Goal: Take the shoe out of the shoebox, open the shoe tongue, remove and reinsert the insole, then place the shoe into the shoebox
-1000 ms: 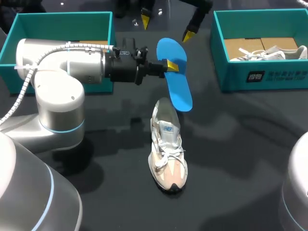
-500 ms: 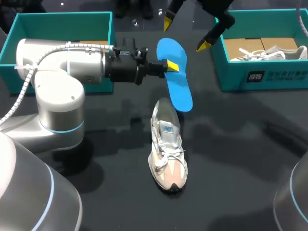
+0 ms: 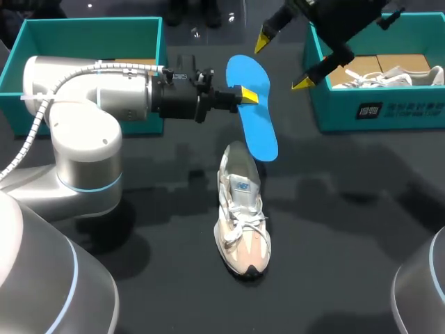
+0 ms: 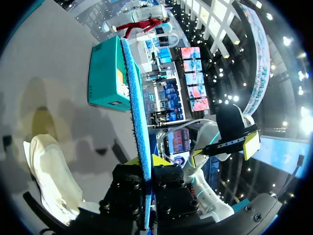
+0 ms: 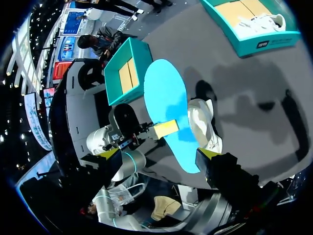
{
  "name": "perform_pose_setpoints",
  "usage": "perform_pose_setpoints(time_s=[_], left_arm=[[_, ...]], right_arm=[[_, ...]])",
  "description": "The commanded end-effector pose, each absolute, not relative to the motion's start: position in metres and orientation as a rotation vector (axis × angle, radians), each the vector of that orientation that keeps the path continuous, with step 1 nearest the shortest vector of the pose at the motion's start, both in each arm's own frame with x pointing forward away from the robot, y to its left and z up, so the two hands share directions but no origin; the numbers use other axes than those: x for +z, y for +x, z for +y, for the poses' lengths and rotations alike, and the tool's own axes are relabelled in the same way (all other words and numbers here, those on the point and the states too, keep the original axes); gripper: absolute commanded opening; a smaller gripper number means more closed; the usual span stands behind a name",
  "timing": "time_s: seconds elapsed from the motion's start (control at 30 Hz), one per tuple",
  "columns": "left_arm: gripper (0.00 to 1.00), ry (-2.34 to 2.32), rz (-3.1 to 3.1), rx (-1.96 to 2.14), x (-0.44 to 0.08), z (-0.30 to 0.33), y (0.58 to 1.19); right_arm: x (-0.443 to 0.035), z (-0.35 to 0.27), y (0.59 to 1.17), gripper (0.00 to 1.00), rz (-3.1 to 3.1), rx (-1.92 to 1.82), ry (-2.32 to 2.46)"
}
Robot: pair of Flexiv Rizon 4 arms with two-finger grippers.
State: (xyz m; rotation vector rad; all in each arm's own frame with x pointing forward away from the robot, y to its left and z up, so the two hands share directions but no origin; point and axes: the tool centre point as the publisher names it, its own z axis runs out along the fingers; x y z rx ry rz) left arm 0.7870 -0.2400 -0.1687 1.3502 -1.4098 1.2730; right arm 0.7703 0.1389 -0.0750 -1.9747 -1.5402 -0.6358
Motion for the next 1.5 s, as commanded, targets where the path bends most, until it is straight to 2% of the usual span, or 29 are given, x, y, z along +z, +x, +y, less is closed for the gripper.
perform_pose_setpoints(time_s=[0.03,0.97,1.17,1.5], left_arm=[[0.00,1.350,-1.409,1.273,-0.169,-0.241,0.787],[0.00,1.330,-1.369,1.328,-0.166,-0.237,0.794],[0.00,1.246,-1.400,1.506,-0.159,-0.231,0.799],[0.00,0.931,-1.631,2.052,-0.150,-0.220,0.799]], right_arm=[[-0.085,0.131,0.767,1.00,-1.353,-0.893,-1.777],[-0.126,0.105,0.758,1.00,-1.215,-1.171,-1.513],[-0.130,0.104,0.760,1.00,-1.203,-1.188,-1.482],[-0.133,0.105,0.761,1.00,-1.191,-1.200,-1.445]])
